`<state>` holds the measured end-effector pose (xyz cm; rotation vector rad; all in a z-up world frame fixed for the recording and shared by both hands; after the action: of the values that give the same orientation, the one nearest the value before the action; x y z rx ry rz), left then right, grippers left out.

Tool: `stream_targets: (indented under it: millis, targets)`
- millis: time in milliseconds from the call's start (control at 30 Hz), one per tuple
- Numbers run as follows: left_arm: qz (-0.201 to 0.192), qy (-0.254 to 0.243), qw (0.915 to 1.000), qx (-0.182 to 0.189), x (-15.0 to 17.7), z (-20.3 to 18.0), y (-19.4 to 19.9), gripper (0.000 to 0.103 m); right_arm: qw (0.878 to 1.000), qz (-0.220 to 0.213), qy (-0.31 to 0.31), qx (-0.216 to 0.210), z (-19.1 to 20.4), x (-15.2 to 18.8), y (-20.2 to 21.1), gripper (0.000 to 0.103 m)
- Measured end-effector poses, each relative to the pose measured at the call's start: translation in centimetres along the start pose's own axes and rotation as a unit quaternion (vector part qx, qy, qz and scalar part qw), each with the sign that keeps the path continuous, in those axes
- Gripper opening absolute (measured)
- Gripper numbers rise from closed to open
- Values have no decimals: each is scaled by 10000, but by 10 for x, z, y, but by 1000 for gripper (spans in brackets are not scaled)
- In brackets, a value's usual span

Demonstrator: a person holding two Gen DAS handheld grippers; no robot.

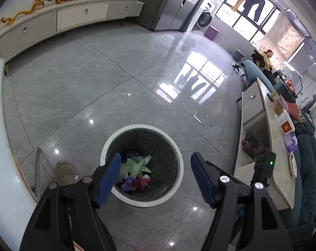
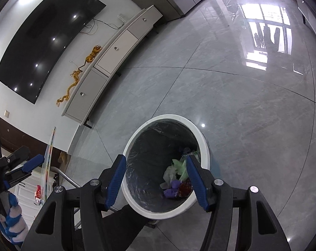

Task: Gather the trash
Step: 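Move both open tools back toward the table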

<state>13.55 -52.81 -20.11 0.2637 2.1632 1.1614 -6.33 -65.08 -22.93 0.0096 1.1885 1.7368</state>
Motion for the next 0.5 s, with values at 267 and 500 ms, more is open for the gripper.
stream_targets:
  millis: [267,500]
  targets:
    - [-541,-247,9974,-402,20,9,54,68,9980,-280,539,-179,58,-7,30,59]
    - [-1207,-308,9877,-950,52,60,134,68,9918,-247,1163,-474,128,2,34,59]
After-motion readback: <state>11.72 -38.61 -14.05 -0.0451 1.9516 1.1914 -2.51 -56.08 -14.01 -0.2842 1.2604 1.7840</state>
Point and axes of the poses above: each gripper's, at about its wrist camera, not at the fingertips, and y roughly against the way its jaws point, z to its left, x to its underside, the point moved 8 cm from there along -y, roughly the way its jaws point, and after that the axes turned 6 degrees about y, right-handed, at the moved point
